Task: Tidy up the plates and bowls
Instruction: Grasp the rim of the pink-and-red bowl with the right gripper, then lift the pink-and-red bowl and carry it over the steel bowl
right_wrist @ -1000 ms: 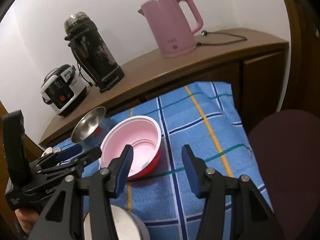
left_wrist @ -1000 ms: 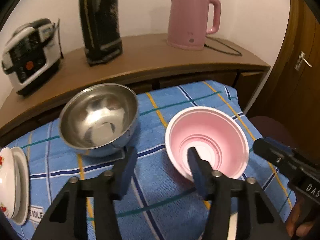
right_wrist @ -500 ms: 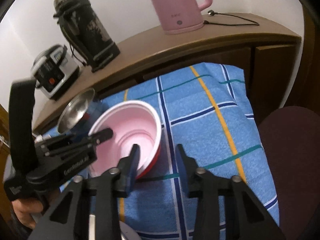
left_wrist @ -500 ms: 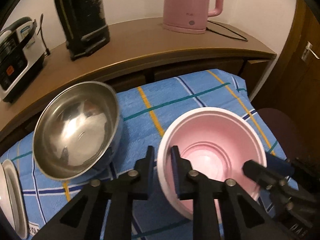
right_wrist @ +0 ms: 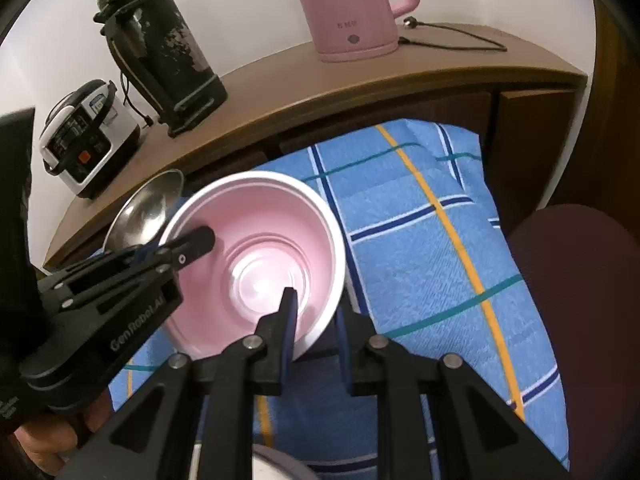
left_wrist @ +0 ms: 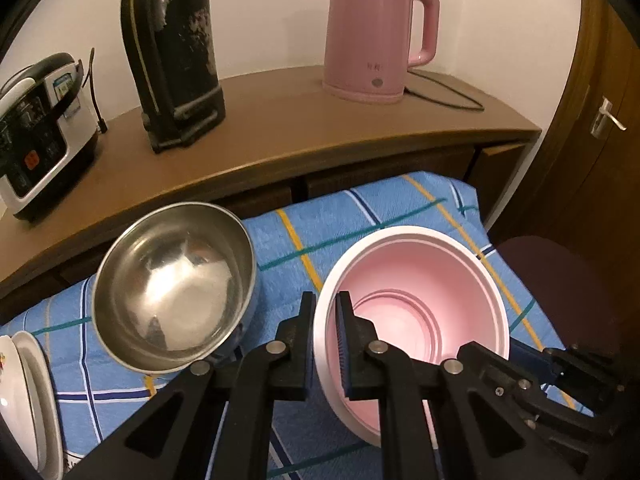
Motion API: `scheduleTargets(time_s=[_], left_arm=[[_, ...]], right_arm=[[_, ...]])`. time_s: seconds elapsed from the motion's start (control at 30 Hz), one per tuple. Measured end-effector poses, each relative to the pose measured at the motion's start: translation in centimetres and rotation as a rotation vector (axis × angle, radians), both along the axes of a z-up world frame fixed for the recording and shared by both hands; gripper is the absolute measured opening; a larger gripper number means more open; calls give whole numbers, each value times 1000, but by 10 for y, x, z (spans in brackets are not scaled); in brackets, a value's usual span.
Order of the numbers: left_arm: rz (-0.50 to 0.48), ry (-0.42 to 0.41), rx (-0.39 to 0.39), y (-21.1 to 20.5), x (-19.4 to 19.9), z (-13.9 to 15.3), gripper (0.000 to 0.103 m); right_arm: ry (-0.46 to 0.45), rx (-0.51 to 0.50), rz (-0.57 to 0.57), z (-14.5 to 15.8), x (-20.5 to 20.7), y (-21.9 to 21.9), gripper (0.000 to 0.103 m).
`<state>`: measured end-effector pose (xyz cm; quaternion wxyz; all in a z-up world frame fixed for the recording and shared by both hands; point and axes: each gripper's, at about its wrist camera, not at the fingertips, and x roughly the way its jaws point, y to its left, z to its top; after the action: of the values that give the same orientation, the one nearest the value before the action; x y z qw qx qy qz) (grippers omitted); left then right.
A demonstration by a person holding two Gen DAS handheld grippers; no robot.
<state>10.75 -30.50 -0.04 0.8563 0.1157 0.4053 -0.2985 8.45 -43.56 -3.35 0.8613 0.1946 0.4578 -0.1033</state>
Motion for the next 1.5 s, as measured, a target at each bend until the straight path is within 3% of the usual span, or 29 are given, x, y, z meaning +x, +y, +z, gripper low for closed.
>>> scheduleTargets(time_s=[0.63,1.03,1.5], left_arm=[[29,15,-68,37,-5,22,11],[49,-10,-53,76,-11,15,13],[126,-17,-94,112,6,24,14]], right_arm=[[-66,-51,10,45,-3,34,18],[-74,-44,29,40,-14,73,18],[-80,-47,68,45,8,107,18]])
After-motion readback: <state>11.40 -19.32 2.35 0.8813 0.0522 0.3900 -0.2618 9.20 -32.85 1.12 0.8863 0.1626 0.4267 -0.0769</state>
